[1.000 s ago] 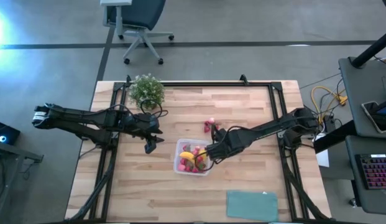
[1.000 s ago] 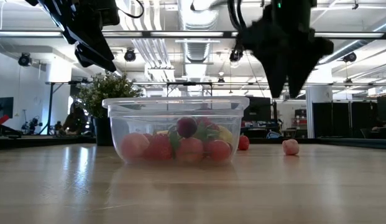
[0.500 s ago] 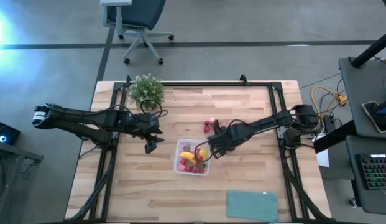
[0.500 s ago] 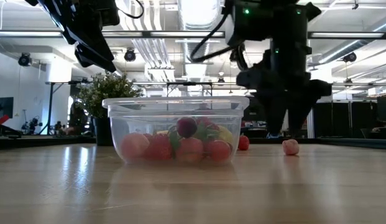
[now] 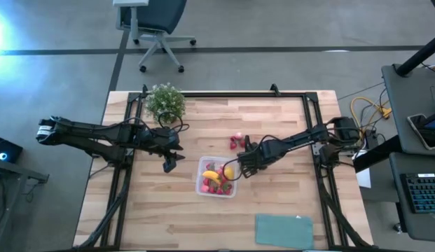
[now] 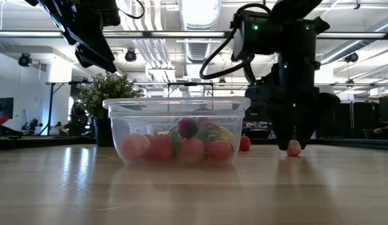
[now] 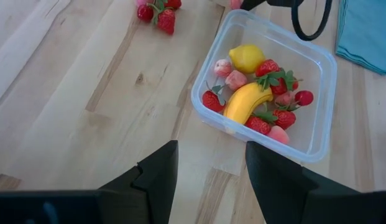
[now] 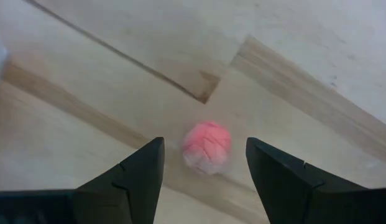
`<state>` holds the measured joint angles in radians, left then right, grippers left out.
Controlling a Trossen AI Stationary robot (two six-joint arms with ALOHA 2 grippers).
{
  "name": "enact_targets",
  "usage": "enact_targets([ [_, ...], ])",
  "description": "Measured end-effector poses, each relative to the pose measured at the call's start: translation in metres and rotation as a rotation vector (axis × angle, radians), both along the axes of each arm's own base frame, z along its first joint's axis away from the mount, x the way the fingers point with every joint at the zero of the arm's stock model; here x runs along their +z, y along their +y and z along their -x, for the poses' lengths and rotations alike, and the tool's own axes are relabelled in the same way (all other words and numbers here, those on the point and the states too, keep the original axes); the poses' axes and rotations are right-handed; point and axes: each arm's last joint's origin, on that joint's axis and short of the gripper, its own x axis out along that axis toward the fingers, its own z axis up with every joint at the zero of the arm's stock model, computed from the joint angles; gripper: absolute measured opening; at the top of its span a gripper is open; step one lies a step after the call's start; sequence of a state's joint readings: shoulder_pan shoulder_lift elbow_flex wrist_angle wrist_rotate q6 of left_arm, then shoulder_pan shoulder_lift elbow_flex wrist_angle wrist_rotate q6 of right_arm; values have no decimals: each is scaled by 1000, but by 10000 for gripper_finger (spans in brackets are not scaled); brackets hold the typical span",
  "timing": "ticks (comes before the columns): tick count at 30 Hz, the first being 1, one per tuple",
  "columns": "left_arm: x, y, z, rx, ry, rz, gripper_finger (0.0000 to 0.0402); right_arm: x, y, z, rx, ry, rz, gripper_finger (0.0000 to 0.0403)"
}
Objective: Pick and placing Produce into tupperware
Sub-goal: Put the pink peach into the transparent container
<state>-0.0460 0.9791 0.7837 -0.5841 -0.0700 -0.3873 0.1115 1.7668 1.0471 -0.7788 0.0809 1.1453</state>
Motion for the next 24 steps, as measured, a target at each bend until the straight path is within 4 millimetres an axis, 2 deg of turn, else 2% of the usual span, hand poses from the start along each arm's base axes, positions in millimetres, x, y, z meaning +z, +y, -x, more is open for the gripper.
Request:
enact_targets([
  [9, 0, 0, 0, 0, 0, 1, 173, -6, -4, 2, -7, -3, -1, 215],
  [19, 0, 0, 0, 0, 0, 0, 173, -1, -4, -3, 7, -29, -3, 134],
  [24, 0, 0, 0, 1, 0, -1, 173, -1, -4, -3, 7, -29, -3, 122],
])
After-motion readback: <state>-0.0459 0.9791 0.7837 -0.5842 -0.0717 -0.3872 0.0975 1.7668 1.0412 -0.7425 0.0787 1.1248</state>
